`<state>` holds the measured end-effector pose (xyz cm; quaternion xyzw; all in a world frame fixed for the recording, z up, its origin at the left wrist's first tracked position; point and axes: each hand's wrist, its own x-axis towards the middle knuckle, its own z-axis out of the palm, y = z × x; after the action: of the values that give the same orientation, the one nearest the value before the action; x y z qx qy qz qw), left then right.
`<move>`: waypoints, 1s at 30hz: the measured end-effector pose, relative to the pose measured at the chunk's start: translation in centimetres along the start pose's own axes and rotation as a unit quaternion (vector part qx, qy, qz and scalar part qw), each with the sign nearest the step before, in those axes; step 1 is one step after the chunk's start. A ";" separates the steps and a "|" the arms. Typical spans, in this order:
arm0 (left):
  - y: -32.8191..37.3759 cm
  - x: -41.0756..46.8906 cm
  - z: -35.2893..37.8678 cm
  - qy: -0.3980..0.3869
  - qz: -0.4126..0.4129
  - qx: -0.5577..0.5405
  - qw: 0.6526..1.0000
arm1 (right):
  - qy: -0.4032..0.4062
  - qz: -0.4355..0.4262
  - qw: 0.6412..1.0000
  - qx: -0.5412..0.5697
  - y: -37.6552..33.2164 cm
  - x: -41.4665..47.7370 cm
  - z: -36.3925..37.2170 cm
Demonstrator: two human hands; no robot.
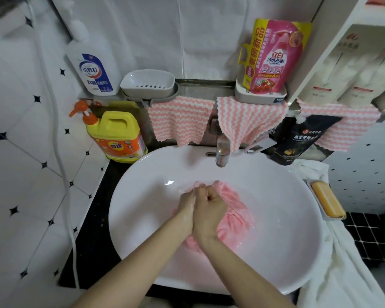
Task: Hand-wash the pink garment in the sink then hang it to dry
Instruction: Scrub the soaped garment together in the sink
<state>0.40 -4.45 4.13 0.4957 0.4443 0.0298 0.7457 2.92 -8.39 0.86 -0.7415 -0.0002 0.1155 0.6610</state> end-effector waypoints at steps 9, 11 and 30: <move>0.5 -0.2 -3.5 -0.089 -0.004 -0.007 0.996 | -0.111 0.073 0.990 0.040 0.0 8.2 -6.7; -0.2 0.0 -4.6 -0.124 0.002 0.051 0.991 | -0.161 0.094 0.982 0.032 -0.3 9.1 -8.2; -0.6 1.2 -6.7 -0.014 0.215 0.184 0.959 | -0.351 -0.044 0.934 -0.045 -0.9 8.7 -12.9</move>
<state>-3.75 0.58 2.12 0.7082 0.3150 0.1002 0.6238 13.74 -19.59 1.55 -0.6822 -0.2695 0.3390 0.5891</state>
